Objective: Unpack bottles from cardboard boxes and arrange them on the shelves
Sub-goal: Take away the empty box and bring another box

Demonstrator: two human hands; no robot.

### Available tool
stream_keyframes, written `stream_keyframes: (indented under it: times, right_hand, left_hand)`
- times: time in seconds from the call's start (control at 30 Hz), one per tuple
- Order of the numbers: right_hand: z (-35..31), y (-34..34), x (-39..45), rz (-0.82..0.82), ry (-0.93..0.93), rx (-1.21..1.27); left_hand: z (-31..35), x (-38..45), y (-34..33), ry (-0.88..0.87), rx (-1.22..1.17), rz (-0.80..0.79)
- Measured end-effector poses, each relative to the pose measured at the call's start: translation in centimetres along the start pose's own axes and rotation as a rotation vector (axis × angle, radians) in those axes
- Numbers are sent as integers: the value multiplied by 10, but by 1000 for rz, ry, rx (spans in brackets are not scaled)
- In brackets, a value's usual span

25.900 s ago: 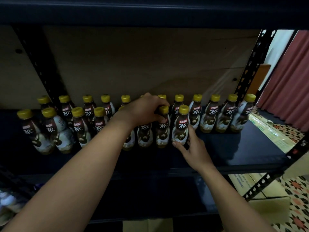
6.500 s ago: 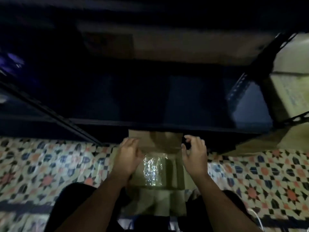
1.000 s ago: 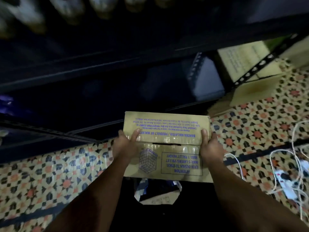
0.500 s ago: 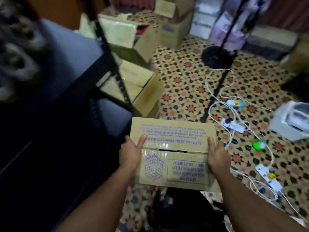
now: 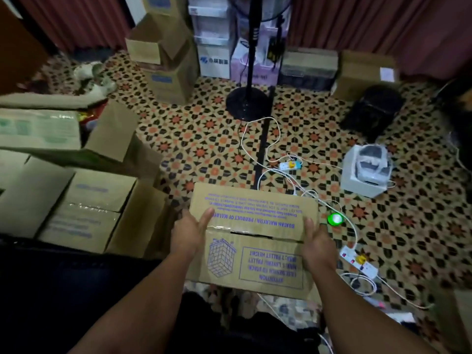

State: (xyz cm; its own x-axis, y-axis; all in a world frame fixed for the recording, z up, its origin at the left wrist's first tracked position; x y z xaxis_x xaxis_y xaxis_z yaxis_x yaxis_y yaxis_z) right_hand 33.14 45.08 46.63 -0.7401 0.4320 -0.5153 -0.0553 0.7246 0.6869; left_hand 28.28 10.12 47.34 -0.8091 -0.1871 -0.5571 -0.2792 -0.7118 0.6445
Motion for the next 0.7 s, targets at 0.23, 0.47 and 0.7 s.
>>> stream_keyframes:
  times: [0.23, 0.47, 0.7]
  right_hand:
    - [-68, 21, 80, 35, 8, 8]
    - [-163, 40, 178, 97, -18, -3]
    - [-259, 64, 263, 68, 6, -13]
  left_hand:
    - [72, 96, 19, -45, 14, -1]
    - [156, 210, 59, -55, 44, -51]
    - [227, 302, 99, -77, 28, -37]
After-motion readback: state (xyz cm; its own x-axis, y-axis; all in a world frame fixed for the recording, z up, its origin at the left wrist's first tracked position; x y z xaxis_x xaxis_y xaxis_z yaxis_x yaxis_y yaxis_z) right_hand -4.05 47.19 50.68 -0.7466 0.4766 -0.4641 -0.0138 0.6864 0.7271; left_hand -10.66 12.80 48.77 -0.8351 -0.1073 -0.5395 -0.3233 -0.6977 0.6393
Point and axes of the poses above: each hand's wrist, its own x-axis towards the middle knuckle, its own y-axis out of the back of the hand, z = x × y, the point moved 6 cm from there along x, towards the middle knuckle, and after that the axes turned 13 degrees about -z, right-handed, at the moved point
